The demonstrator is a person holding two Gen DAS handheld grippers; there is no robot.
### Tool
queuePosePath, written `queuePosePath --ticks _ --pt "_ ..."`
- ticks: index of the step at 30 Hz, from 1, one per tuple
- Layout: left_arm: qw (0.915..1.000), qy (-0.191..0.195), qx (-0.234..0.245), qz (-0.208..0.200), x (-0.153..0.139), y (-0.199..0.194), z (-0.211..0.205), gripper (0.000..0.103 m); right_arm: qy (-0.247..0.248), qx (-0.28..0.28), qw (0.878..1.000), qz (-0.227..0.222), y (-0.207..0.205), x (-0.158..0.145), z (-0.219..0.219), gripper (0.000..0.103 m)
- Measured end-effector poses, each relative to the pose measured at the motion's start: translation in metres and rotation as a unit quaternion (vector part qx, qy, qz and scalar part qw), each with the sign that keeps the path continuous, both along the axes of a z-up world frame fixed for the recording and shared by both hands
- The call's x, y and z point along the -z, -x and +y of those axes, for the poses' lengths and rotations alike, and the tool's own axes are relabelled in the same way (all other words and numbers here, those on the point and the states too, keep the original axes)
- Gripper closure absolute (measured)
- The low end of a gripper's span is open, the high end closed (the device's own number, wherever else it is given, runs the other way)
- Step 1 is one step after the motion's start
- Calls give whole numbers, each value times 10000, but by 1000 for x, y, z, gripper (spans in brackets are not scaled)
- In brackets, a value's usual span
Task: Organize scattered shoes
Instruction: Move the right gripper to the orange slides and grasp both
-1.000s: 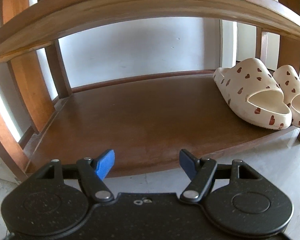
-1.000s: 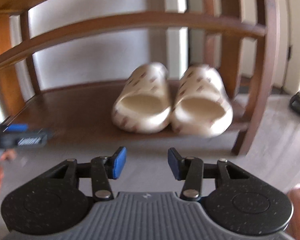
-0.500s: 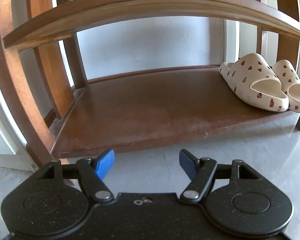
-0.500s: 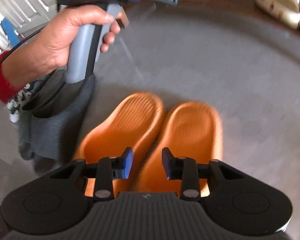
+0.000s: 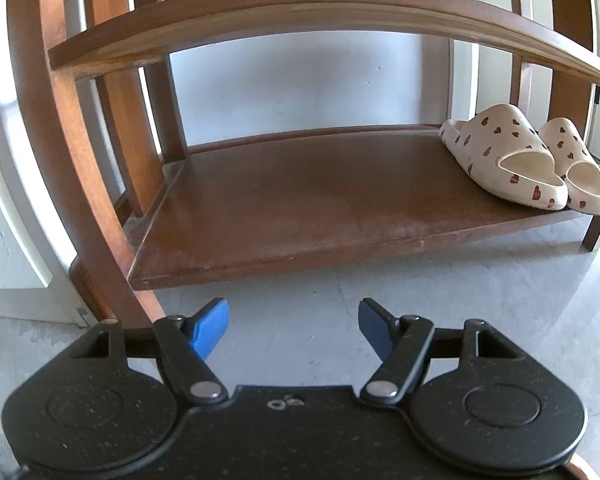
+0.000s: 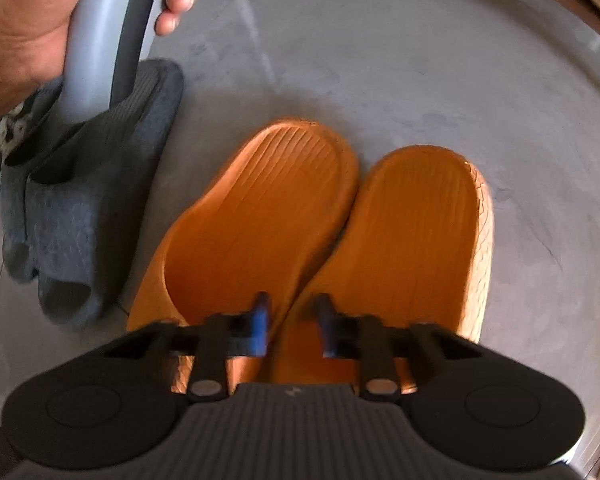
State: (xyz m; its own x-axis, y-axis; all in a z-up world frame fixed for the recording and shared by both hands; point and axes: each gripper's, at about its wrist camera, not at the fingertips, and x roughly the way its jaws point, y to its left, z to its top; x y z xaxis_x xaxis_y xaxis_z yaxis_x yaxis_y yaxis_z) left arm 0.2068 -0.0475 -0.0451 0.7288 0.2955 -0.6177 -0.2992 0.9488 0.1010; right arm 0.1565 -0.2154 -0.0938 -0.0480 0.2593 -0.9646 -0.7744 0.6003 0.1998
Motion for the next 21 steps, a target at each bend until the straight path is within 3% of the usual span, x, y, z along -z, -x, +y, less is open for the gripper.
queuePosePath --ticks 5,9,13,16,21 --pt "10000 81 -38 -34 -1 1 1 31 146 -318 9994 4 -19 3 -6 83" --pt "9999 66 -31 -87 -4 2 0 31 250 62 9995 -176 -52 5 -10 85" --pt "9999 84 -29 -118 -6 1 -1 31 133 792 9939 -755 -110 2 -13 85" --pt "9999 76 -13 -155 -6 2 -2 31 81 1113 9910 -735 -136 4 -14 81" --pt "9997 196 -40 -118 -4 5 -2 31 623 247 9928 -990 -119 9 3 72"
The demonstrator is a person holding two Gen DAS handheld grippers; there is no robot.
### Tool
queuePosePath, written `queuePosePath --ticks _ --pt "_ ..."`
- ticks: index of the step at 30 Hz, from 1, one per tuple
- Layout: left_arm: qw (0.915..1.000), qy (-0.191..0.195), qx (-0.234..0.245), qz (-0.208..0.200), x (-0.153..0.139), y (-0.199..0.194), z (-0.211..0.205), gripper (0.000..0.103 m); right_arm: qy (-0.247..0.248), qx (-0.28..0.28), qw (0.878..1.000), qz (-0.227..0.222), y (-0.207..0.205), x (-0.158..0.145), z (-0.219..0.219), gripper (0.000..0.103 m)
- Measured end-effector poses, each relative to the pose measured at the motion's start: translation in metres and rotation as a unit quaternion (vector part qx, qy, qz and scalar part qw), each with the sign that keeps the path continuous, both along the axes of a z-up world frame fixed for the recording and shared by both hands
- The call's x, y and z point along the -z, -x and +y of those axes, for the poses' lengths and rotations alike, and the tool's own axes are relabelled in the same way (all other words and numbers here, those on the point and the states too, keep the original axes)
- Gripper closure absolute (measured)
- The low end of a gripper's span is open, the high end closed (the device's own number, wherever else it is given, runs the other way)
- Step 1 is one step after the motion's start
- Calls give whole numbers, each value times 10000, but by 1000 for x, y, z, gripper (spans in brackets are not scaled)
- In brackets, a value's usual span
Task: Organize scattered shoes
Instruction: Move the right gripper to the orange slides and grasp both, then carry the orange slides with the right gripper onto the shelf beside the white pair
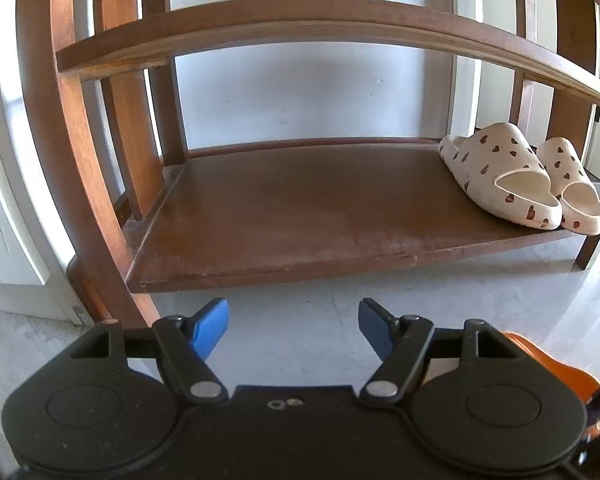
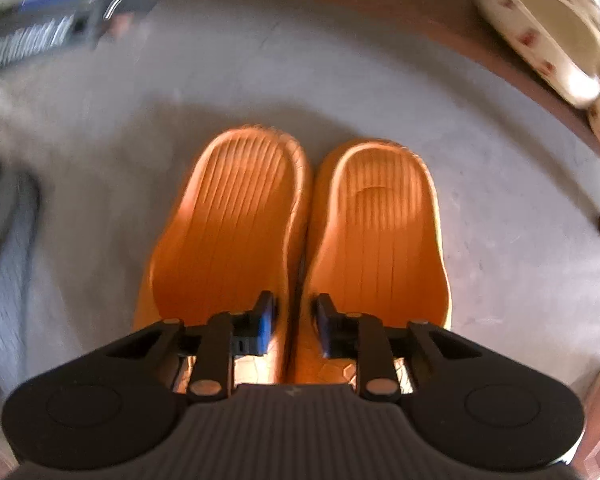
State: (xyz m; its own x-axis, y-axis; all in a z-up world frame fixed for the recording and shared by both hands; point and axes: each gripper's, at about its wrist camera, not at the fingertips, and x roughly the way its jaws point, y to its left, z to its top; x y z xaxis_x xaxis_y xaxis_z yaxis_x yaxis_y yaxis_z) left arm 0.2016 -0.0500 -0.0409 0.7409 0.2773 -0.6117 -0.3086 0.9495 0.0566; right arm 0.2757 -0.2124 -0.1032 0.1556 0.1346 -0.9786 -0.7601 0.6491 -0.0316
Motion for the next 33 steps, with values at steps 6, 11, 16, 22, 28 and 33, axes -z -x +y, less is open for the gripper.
queuePosePath --ticks 6,11,16,22,28,33 --pt "10000 -20 -34 4 -1 6 2 31 -132 -122 9998 14 -2 1 -5 81" --pt "9999 54 -118 -59 -7 9 4 31 -348 -133 9993 -10 7 6 -10 82" --pt "9994 56 -208 -286 -18 14 5 31 -800 23 9963 -298 13 -16 -15 83" --pt "9959 36 -436 -794 -40 26 10 31 -1349 170 9870 -855 0 -60 -4 83" --pt "9921 30 -634 -1085 -59 34 19 31 -1745 491 9725 -1459 -54 -89 34 82" --pt "9922 12 -688 -1040 -58 37 23 31 -1931 820 9637 -1652 -101 -93 80 82"
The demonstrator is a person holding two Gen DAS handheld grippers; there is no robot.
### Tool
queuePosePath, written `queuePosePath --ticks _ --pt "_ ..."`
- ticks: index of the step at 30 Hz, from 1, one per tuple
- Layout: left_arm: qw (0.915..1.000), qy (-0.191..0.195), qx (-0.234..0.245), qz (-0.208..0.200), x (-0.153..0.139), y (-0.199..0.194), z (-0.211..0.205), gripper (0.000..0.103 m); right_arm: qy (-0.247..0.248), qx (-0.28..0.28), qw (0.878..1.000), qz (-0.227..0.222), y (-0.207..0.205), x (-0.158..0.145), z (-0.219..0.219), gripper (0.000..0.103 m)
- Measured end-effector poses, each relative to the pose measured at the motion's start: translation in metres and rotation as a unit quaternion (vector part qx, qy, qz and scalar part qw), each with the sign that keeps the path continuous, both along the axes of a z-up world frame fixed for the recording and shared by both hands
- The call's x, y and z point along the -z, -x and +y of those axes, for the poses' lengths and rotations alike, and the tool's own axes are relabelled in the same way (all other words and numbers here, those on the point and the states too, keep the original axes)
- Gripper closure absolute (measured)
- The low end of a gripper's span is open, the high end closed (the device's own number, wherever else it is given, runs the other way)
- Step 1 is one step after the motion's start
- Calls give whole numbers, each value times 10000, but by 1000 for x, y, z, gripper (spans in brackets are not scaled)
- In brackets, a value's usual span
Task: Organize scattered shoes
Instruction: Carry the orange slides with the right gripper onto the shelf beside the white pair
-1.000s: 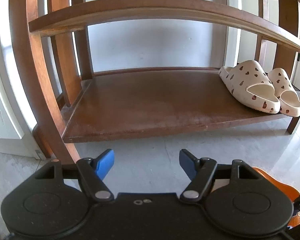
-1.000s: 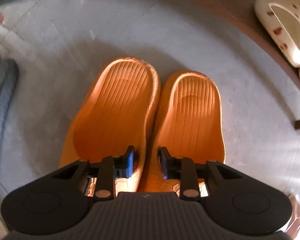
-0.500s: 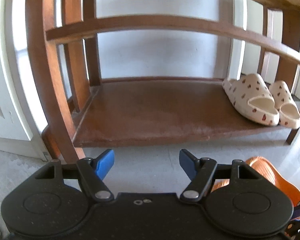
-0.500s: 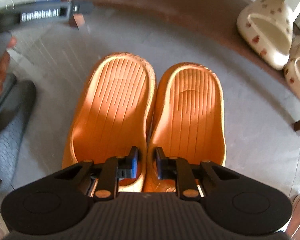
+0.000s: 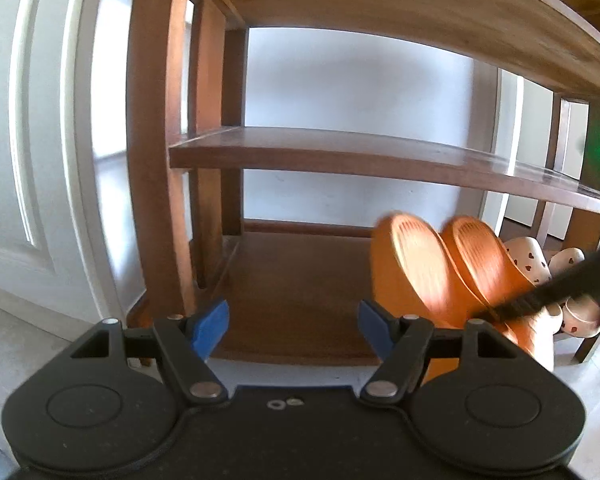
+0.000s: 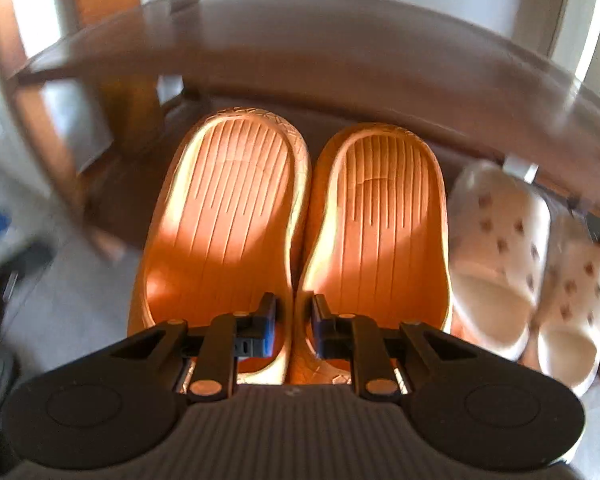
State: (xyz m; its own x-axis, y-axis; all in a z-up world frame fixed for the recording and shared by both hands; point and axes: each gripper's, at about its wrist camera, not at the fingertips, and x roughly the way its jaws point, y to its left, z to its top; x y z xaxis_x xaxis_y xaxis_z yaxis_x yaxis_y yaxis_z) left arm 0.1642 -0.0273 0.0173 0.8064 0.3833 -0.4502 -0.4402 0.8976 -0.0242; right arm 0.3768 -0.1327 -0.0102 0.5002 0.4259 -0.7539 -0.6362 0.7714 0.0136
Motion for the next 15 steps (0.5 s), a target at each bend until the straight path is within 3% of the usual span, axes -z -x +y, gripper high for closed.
queuePosePath --ticks 5,7,10,15 --pt "9993 217 132 262 18 -2 2 31 -30 179 9995 -271 -23 3 28 92" --pt "9986 240 273 395 27 -6 -2 31 35 187 9990 -405 -23 1 30 103" --pt "9970 329 507 491 37 -11 -8 31 209 261 9979 -557 -31 10 38 103" --pt "9960 418 680 409 41 -21 -14 31 32 278 9963 -808 -25 14 32 102"
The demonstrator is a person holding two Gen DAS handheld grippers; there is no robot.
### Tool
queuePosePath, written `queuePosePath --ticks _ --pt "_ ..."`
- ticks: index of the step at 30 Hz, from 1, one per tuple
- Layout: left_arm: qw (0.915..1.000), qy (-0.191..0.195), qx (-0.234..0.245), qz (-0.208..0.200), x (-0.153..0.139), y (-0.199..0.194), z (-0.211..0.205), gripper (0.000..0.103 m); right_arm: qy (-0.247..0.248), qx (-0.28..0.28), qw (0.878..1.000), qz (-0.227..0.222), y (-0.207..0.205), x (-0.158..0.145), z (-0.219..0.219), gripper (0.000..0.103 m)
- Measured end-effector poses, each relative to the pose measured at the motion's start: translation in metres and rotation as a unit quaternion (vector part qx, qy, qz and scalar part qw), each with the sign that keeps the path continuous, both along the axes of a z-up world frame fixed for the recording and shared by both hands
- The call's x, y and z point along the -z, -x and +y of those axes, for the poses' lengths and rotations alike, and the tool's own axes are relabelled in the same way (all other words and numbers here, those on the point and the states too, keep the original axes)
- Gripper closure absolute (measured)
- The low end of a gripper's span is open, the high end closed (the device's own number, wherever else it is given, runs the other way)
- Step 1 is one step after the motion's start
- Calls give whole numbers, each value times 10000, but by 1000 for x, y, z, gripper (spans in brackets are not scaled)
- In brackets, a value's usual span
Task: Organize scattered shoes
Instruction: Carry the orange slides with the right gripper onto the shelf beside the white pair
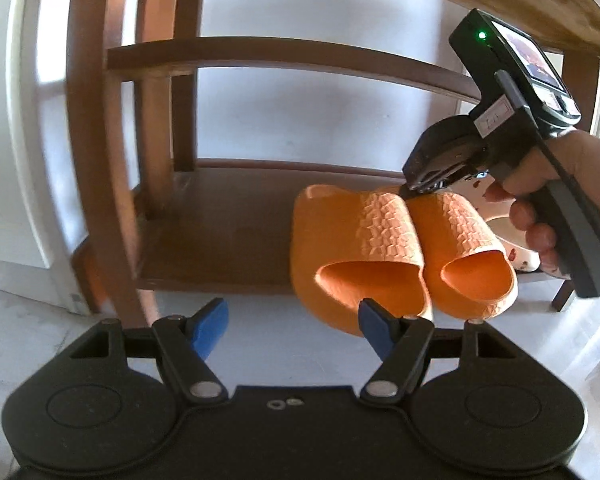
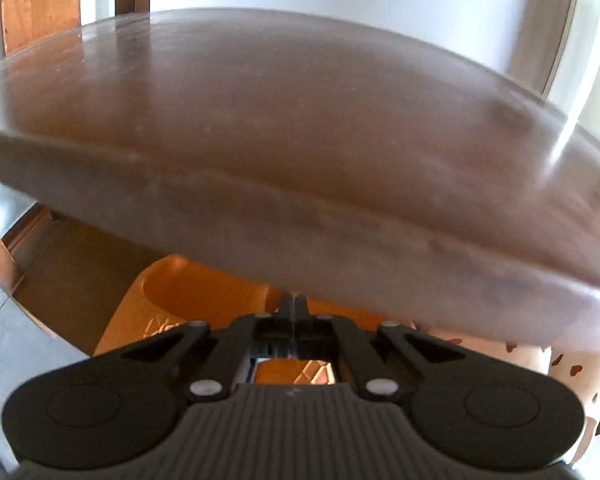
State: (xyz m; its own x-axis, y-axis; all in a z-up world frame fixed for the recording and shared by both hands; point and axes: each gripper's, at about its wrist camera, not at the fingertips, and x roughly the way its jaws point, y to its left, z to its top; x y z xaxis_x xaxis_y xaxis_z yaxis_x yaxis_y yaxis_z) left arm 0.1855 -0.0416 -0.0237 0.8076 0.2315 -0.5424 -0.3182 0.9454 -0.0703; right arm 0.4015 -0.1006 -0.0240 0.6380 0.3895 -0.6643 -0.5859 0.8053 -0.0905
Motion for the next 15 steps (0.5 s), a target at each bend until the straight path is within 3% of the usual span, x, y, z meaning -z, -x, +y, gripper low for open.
queuePosePath --ticks 4,8,15 --pt "9999 -9 73 -83 1 -8 -6 31 -264 -145 9984 -471 27 -12 -20 98" --pt "9999 14 125 -43 9 -11 -16 31 -615 -121 9973 -381 52 -18 -53 98" --pt "9998 -41 78 155 18 -12 -22 31 -370 -511 9964 574 91 22 -78 98"
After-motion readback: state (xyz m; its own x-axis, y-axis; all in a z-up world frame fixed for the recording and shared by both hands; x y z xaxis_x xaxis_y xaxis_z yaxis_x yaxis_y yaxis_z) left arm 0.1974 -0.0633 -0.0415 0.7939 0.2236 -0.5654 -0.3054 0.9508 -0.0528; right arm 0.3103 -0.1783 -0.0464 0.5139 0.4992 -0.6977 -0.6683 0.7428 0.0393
